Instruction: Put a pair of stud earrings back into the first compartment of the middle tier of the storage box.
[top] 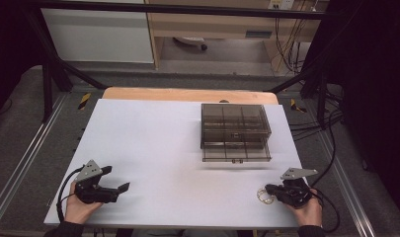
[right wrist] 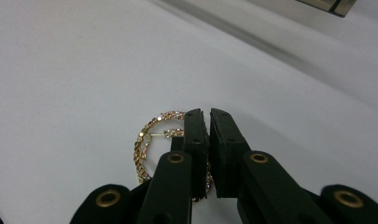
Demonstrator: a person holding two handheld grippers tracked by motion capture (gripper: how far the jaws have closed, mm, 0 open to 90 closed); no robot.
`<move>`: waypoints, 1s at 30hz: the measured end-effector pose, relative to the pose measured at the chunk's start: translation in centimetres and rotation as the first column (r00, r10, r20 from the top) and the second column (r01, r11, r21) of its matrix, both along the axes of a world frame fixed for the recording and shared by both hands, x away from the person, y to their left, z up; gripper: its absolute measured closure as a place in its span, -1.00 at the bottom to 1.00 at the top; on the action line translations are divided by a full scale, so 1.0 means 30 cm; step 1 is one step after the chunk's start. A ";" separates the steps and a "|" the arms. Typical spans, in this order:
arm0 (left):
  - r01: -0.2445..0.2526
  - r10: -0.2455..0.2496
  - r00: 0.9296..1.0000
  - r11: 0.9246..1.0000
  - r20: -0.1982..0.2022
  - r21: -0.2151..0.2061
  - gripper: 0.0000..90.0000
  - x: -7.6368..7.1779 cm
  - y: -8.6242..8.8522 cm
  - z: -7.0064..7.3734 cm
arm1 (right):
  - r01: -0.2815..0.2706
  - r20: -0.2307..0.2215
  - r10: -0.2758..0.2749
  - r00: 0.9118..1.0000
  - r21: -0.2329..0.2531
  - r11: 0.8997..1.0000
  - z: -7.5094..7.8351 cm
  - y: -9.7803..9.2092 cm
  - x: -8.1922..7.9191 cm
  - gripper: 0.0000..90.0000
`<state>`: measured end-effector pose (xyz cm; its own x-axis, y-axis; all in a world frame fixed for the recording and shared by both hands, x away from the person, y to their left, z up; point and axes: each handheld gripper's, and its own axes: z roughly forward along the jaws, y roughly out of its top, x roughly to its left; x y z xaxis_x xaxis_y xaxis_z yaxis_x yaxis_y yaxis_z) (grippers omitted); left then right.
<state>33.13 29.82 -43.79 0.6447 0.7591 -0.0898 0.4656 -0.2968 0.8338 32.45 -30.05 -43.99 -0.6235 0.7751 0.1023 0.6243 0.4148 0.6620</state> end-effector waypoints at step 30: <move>-0.002 0.002 1.000 1.000 -0.002 0.003 -0.90 0.002 0.000 -0.002 | 0.031 0.097 -0.038 0.995 0.078 0.996 0.109 0.079 0.022 0.93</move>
<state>33.17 29.82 -43.84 0.6431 0.7606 -0.0888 0.4674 -0.2981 0.8323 33.09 -27.69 -40.73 -0.6064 0.7886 0.1019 0.5677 0.3396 0.7499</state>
